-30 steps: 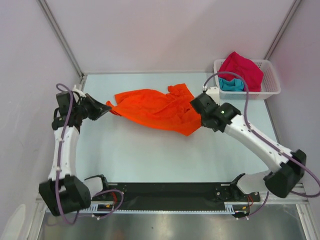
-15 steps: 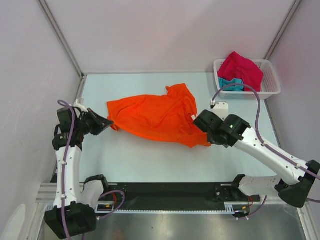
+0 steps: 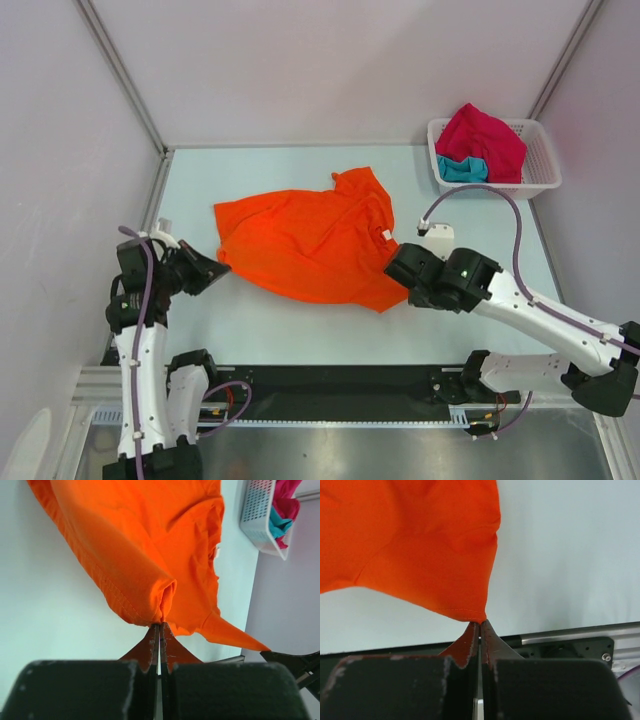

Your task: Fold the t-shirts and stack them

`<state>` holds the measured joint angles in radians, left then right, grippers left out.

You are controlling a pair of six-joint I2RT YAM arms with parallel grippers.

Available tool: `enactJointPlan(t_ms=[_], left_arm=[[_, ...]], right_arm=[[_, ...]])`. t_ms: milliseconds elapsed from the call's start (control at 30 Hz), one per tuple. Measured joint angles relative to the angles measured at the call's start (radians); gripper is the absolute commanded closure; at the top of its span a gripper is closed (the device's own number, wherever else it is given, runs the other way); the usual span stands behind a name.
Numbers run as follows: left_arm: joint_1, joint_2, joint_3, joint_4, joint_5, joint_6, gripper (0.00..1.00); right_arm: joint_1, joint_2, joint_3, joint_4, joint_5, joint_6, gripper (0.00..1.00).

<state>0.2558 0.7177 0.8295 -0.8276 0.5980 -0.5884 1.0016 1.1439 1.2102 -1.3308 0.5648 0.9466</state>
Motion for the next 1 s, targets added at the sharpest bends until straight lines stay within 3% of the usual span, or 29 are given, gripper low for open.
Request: enactJointPlan(t_ms=[67,133,200,267,333,367,467,733,867,1000], left_arm=[[0.000,-0.031,-0.048,-0.014,-0.008,0.003,1.00],[0.000,-0.045,-0.097,-0.025,-0.012,0.002,0.92],[0.000,-0.054,-0.127,-0.032,-0.015,0.000,0.51],[0.001,-0.056,-0.142,-0.035,-0.025,-0.006,0.27],[0.002,-0.066,-0.142,-0.035,-0.042,-0.013,0.18],[0.002,-0.072,-0.140,-0.036,-0.053,-0.014,0.11],[0.002,-0.078,-0.125,-0.053,-0.088,-0.012,0.07],[0.003,-0.050,-0.083,-0.036,-0.159,-0.021,0.00],[0.003,0.105,-0.026,0.060,-0.139,-0.043,0.01],[0.003,0.297,0.040,0.165,-0.111,-0.050,0.00]], right_arm=[[0.015,-0.021,-0.021,-0.002,-0.017,0.028,1.00],[0.018,-0.032,-0.029,-0.006,-0.025,0.048,1.00],[0.018,-0.032,-0.029,-0.006,-0.025,0.056,0.92],[0.018,-0.030,-0.029,-0.006,-0.024,0.061,0.75],[0.019,-0.027,-0.029,-0.006,-0.024,0.066,0.71],[0.019,-0.026,-0.030,-0.007,-0.024,0.065,0.64],[0.020,-0.023,-0.030,-0.007,-0.024,0.064,0.54],[0.019,-0.024,-0.029,-0.007,-0.005,0.061,0.47],[-0.037,-0.008,-0.035,0.026,0.016,-0.021,0.47],[-0.196,0.090,-0.045,0.216,-0.015,-0.197,0.47]])
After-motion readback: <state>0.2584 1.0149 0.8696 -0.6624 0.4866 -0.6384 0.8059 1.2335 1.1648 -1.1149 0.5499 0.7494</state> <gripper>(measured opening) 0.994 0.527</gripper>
